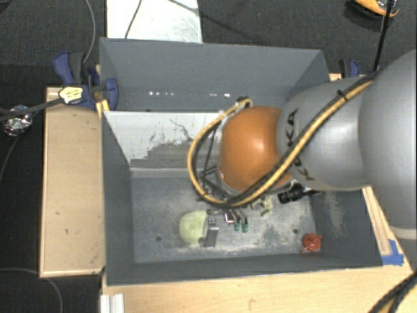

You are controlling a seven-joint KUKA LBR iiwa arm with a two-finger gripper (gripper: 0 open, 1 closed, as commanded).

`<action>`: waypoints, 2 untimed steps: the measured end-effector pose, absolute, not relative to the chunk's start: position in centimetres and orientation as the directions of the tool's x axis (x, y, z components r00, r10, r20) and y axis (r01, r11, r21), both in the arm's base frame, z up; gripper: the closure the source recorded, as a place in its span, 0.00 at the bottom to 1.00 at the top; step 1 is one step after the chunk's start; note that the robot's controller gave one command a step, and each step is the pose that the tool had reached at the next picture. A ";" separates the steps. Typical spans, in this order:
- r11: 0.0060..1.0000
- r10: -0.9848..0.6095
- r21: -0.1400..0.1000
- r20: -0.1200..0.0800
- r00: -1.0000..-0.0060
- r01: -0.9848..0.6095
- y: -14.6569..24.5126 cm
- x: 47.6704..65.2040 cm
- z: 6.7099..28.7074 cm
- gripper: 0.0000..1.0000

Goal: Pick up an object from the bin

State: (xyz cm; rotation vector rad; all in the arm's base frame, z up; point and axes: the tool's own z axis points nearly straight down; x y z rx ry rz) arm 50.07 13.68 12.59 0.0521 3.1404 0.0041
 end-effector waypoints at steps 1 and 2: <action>0.994 -0.109 0.002 -0.004 -0.994 -0.109 13.7 50.1 9.5 0.00; 1.000 -0.015 0.004 0.003 -1.000 -0.015 13.7 49.8 7.3 1.00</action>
Offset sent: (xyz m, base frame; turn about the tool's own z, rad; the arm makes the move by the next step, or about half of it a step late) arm -0.0033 -0.0010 -0.0559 -0.0490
